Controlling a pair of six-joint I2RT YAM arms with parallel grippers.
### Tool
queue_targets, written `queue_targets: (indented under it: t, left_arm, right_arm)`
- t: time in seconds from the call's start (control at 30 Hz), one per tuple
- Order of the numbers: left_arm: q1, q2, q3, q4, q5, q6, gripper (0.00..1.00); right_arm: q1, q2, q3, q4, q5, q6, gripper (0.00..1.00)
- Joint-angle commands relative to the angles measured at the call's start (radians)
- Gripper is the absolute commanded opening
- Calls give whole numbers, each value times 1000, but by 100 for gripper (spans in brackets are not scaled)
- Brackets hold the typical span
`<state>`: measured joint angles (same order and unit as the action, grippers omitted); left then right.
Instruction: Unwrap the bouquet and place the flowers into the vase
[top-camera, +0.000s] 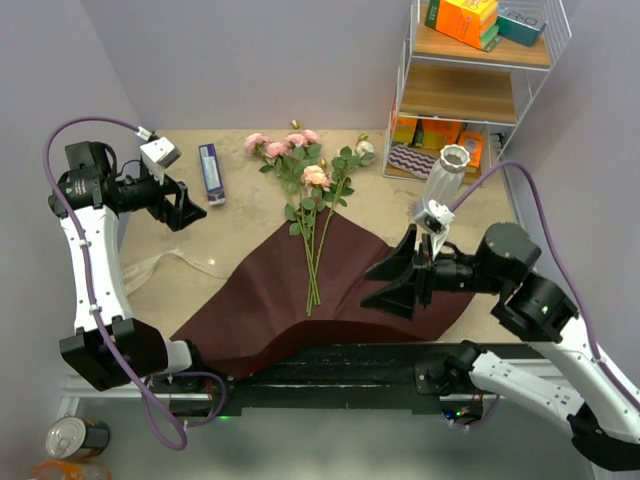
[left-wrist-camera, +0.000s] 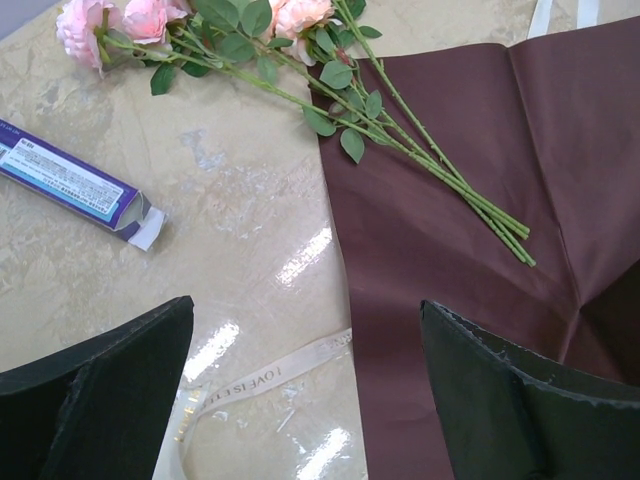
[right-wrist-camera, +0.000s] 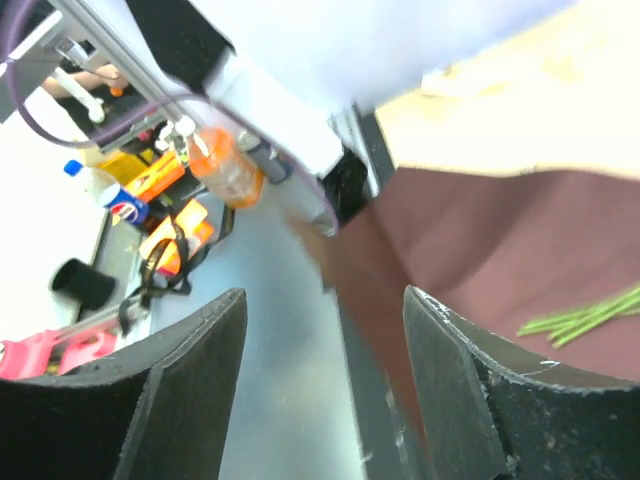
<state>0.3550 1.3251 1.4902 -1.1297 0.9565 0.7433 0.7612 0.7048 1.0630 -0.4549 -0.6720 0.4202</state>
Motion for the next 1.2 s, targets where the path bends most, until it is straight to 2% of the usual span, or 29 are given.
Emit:
queue_targets:
  t: [0.0, 0.07, 0.13, 0.17, 0.23, 0.27, 0.37, 0.5, 0.6, 0.7, 0.77, 0.87, 1.0, 1.1, 1.17]
  left_arm:
    - [-5, -23, 9, 28, 4, -12, 99]
    - [-7, -26, -8, 37, -4, -12, 99]
    - [-5, -27, -18, 45, -5, -10, 100]
    - [-5, -29, -28, 47, -5, -9, 99]
    - [-5, -32, -36, 53, -4, -5, 100]
    - [-5, -35, -44, 56, -4, -4, 99]
    - [-5, -43, -68, 71, -5, -8, 99]
    - [-5, -40, -116, 105, -25, -15, 100]
    - [-5, -43, -153, 120, -33, -16, 100]
    - [-4, -52, -173, 130, -36, -12, 100]
    - [-4, -63, -188, 146, -39, -21, 99]
    - [-4, -67, -196, 150, -41, -24, 99]
    - [-5, -70, -202, 150, -47, -24, 99]
    - [-4, -76, -206, 150, -55, -22, 99]
    - [-5, -82, -211, 146, -61, -18, 99]
  right_arm:
    - [4, 143, 198, -4, -27, -89, 69]
    - [3, 189, 309, 1, -19, -118, 70]
    - [1, 295, 400, -72, 47, -144, 71]
    - [1, 345, 495, -109, 165, -164, 71]
    - [-5, 494, 581, -221, 294, -178, 70]
    - [-22, 546, 642, -255, 425, -170, 70]
    - [-92, 700, 654, -291, 540, -123, 69]
    - [-122, 794, 542, -159, 722, -98, 73]
    - [-128, 907, 537, -120, 820, -87, 73]
    - [-128, 1002, 528, -49, 842, -116, 70]
    - [-128, 1065, 528, -25, 857, -135, 63]
    - [-138, 1154, 564, -27, 865, -112, 58]
    - [-155, 1251, 606, -15, 920, -45, 40]
    - [-157, 1326, 621, 10, 928, -23, 39]
    - [-157, 1361, 640, 18, 936, -14, 48]
